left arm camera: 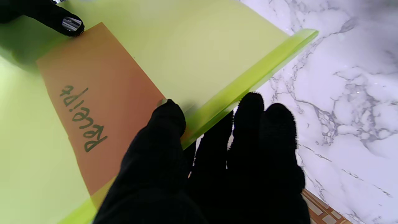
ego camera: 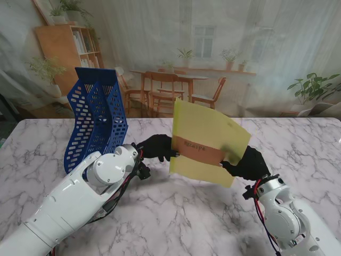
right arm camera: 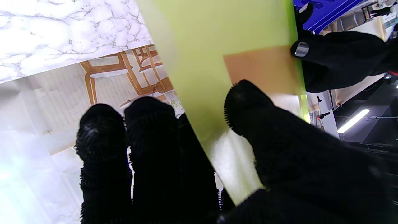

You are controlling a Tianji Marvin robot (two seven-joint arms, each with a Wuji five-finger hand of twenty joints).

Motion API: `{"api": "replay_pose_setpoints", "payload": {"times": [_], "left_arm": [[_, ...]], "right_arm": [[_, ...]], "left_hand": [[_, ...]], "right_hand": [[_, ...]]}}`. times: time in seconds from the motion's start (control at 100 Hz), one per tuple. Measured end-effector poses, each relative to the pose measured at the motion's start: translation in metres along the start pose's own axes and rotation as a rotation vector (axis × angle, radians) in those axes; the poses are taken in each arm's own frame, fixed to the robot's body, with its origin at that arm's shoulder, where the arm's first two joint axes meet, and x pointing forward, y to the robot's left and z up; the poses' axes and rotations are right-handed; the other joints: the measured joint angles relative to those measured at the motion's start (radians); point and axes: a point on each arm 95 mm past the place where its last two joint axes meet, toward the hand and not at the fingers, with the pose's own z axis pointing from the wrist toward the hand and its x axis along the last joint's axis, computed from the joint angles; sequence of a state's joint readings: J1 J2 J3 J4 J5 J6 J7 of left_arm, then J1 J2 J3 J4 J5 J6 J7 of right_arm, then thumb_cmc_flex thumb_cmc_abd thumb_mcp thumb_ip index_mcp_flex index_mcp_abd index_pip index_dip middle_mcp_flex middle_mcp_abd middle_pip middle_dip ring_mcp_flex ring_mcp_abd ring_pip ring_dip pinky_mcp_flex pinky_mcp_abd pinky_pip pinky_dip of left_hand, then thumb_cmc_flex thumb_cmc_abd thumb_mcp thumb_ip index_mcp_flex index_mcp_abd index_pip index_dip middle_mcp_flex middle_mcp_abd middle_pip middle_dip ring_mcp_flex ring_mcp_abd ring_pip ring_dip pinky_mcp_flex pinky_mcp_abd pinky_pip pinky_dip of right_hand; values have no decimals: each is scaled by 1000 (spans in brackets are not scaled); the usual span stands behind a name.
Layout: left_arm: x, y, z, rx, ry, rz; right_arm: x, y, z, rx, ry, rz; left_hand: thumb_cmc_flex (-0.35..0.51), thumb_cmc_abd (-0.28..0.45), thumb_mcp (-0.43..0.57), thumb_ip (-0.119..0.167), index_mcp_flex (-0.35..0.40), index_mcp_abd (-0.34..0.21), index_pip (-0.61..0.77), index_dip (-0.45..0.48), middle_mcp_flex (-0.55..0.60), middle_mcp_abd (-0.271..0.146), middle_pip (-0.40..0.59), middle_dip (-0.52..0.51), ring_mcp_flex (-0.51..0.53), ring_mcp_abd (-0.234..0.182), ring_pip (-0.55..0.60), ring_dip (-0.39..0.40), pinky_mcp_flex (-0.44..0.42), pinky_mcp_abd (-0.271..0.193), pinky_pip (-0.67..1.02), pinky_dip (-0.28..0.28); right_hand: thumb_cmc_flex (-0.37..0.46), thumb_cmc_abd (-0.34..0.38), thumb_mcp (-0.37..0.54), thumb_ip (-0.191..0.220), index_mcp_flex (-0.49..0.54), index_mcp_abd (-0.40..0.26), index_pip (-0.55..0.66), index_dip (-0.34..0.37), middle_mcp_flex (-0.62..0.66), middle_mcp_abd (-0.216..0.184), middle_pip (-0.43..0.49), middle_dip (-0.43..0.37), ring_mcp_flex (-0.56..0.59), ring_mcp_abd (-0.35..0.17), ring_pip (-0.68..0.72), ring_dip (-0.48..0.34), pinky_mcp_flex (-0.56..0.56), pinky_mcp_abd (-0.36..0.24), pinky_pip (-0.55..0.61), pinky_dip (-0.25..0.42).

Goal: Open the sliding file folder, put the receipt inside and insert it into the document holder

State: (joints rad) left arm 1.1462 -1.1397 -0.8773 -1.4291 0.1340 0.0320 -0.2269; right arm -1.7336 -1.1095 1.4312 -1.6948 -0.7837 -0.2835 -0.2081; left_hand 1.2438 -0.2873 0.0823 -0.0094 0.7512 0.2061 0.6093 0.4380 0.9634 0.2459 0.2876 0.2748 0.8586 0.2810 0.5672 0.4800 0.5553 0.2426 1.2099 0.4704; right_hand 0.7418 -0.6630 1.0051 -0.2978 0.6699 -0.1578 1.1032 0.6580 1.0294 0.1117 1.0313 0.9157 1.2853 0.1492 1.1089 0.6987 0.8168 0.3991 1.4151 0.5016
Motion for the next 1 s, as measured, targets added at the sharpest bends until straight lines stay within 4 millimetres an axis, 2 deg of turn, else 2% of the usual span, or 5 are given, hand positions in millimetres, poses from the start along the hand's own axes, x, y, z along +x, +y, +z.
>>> {"api": "replay_pose_setpoints", "payload": {"times": [0.28,0.41,0.72,0.9,1.0], "left_arm": [[1,-1,0,3,20,-90],[1,2,2,-20,29,-109],[4,6,7,-68,92,-124],[5,3,9,-26,106,-64],[5,2,10,0,107,-60]], "right_arm": [[-2,-2,1,-8,-28,114],[-1,-4,0,7,-25,133],[4,-3,-1,8,-17,185],[4,-1,-1,-2,-23,229],[5,-1,-1,-2,-23,227]], "left_hand": [[-3,1,-10,0,-48,-9,-97,14,-77,-13,-2,-2,-90,38,-53,-10,-76,16,-43,0],[-116,3,-12,2,-116,-15,-242,17,-175,-27,-28,-30,-155,40,-119,-36,-129,12,-114,0],[-356,-115,-57,10,-276,-15,-392,-38,-682,-13,-151,-102,-467,12,-244,-111,-369,-54,-383,-56],[-391,-140,-36,1,-195,-28,-142,178,-811,-25,-261,-128,-662,23,-287,-147,-485,-60,-481,-87],[-369,-145,-16,-2,-113,-30,-7,203,-811,-31,-258,-106,-736,44,-323,-187,-536,-2,-590,-138]], "right_hand": [[10,3,29,0,4,0,0,1,0,0,0,0,0,1,1,13,1,0,0,0],[14,6,29,0,10,0,0,1,0,0,0,0,0,1,4,13,1,1,0,0],[17,6,38,0,24,0,0,1,-12,1,0,0,0,11,11,13,1,1,0,0],[18,6,38,0,26,0,0,1,-12,2,0,1,0,11,11,13,1,1,0,0],[18,6,38,0,26,0,0,1,-12,2,0,1,0,12,11,13,0,1,0,0]]}}
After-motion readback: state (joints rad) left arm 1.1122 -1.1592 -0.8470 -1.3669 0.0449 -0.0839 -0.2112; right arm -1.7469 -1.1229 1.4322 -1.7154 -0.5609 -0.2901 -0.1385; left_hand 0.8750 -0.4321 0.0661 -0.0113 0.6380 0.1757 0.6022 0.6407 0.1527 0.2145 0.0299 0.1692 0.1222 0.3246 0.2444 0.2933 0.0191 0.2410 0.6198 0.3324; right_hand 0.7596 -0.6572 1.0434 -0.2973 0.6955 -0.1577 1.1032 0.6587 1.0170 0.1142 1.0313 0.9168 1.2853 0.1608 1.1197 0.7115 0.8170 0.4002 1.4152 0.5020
